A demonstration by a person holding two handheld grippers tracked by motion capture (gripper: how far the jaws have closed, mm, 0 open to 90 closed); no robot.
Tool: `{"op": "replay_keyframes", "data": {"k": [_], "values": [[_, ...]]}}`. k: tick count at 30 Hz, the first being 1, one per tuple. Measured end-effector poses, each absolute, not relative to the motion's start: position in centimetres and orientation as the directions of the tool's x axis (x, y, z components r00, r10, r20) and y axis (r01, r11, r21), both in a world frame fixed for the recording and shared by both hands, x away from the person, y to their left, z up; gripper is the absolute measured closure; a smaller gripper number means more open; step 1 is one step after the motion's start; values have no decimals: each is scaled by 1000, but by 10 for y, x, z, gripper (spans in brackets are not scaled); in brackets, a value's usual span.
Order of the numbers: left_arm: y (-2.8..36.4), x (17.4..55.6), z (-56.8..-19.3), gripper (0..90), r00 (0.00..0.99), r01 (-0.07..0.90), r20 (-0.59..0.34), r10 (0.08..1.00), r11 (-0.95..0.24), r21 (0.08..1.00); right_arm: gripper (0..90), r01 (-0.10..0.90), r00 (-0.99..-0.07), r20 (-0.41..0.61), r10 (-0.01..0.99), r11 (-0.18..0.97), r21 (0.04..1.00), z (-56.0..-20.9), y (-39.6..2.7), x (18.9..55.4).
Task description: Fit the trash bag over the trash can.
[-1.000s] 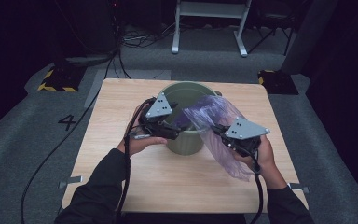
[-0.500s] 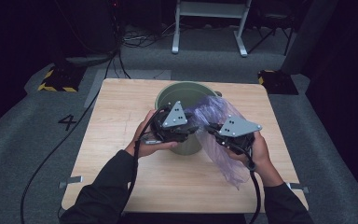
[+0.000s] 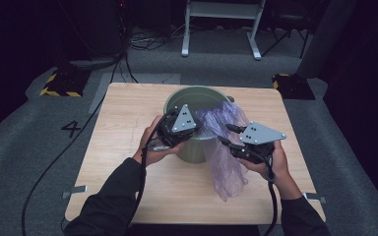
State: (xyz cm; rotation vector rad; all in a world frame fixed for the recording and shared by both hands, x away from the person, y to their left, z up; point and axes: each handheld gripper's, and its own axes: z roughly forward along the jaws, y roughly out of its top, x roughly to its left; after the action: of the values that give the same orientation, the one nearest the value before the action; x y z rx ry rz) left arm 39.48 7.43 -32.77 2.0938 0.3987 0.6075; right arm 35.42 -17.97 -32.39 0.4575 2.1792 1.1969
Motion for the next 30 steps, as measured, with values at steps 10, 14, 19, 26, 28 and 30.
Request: {"op": "replay_keyframes", "data": {"k": [10, 14, 19, 26, 28, 30], "values": [[103, 403, -330, 899, 801, 107, 238, 549, -524, 845, 348, 84, -734, -290, 614, 506, 859, -339, -203, 353], [110, 406, -331, 899, 791, 123, 237, 564, -526, 842, 324, 84, -738, -272, 618, 483, 871, -343, -213, 350], [117, 411, -333, 899, 777, 142, 229, 586, -518, 843, 289, 82, -749, -250, 613, 460, 884, -346, -221, 346], [127, 416, -334, 898, 771, 159, 198, 605, -484, 861, 549, 80, -760, -262, 594, 485, 871, -356, -219, 349], [128, 415, -333, 763, 767, 163, 182, 616, -461, 872, 715, 59, -760, -280, 587, 491, 869, -357, -215, 350], [129, 410, -332, 653, 784, 149, 171, 597, -448, 882, 812, 43, -764, -288, 577, 491, 870, -357, -212, 350]]}}
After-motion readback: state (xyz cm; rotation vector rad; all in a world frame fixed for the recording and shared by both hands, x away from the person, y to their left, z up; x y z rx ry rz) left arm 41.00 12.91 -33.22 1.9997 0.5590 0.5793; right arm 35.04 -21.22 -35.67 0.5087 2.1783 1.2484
